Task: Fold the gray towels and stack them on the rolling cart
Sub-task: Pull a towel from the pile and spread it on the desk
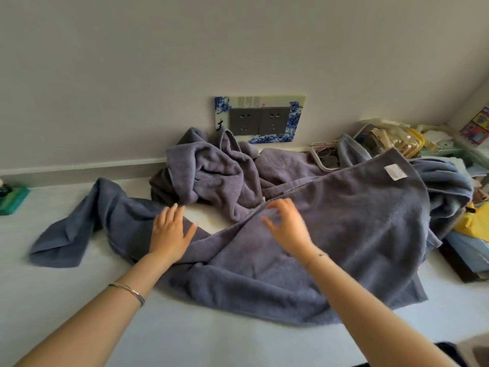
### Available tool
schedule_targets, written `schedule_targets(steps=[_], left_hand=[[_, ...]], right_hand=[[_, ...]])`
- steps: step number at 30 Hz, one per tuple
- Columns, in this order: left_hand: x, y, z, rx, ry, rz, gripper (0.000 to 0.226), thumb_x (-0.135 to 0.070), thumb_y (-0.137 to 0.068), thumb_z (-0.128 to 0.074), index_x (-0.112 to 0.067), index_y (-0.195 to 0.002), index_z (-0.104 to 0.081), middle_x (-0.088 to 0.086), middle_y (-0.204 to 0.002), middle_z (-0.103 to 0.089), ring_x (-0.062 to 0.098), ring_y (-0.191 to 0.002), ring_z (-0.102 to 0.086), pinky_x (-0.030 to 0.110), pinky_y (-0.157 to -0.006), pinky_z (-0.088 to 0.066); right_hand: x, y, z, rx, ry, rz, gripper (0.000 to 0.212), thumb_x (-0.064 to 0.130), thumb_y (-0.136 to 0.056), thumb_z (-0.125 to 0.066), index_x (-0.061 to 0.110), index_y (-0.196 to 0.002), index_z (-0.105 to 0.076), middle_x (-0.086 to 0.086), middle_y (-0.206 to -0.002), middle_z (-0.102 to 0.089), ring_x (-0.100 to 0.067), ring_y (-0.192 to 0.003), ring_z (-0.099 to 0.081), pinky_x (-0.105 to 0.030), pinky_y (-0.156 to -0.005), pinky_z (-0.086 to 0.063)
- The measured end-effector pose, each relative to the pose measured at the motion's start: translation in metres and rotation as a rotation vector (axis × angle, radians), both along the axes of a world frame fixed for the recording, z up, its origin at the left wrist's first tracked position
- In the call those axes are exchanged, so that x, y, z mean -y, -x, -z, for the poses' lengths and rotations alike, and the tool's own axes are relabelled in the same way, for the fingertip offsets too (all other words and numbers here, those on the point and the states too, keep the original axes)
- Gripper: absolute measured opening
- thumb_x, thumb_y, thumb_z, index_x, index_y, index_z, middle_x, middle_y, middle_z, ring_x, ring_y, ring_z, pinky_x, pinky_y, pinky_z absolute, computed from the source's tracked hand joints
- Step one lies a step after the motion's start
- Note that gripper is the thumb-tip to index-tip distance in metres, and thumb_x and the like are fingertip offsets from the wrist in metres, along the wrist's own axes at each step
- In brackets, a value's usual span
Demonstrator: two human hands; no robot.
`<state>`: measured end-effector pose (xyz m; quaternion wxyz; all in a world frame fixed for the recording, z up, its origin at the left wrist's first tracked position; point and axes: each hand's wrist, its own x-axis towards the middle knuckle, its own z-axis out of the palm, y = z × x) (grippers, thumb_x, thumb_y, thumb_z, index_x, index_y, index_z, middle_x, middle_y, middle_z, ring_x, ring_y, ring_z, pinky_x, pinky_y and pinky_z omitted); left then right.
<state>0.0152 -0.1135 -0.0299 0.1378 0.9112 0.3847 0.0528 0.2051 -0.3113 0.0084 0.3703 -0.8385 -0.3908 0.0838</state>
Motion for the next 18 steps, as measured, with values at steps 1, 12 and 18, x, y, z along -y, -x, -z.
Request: schedule_targets(steps=[1, 12, 18], left_hand=[[-0.005, 0.011, 0.002, -0.033, 0.002, -0.010, 0.063, -0.045, -0.097, -0.039, -0.010, -0.148, -0.027, 0.011, -0.156, -0.022, 0.029, -0.144, -0.015, 0.040, -0.116, -0.012], [-0.043, 0.109, 0.014, -0.337, 0.091, 0.201, 0.063, -0.058, -0.095, -0.029, -0.020, -0.145, -0.033, -0.002, -0.151, -0.034, 0.020, -0.140, -0.025, 0.034, -0.115, -0.015], [-0.043, 0.132, -0.004, -0.401, 0.181, 0.287, 0.064, -0.068, -0.089, -0.033, -0.021, -0.127, -0.052, 0.000, -0.128, -0.056, 0.021, -0.118, -0.053, 0.033, -0.094, -0.039]], right_hand=[[-0.014, 0.025, 0.008, -0.046, 0.027, -0.067, 0.027, 0.020, -0.081, -0.071, 0.012, -0.105, -0.062, -0.004, -0.109, -0.055, -0.022, -0.106, -0.055, -0.035, -0.092, -0.045], [-0.093, 0.171, 0.058, 0.062, 0.281, -0.363, 0.056, 0.043, -0.091, -0.054, 0.023, -0.141, -0.040, 0.003, -0.147, -0.038, -0.020, -0.141, -0.023, -0.034, -0.116, -0.009], [-0.099, 0.182, 0.057, 0.126, 0.477, -0.515, 0.054, 0.055, -0.082, -0.060, 0.028, -0.128, -0.052, 0.004, -0.126, -0.047, -0.020, -0.126, -0.035, -0.040, -0.114, -0.013]])
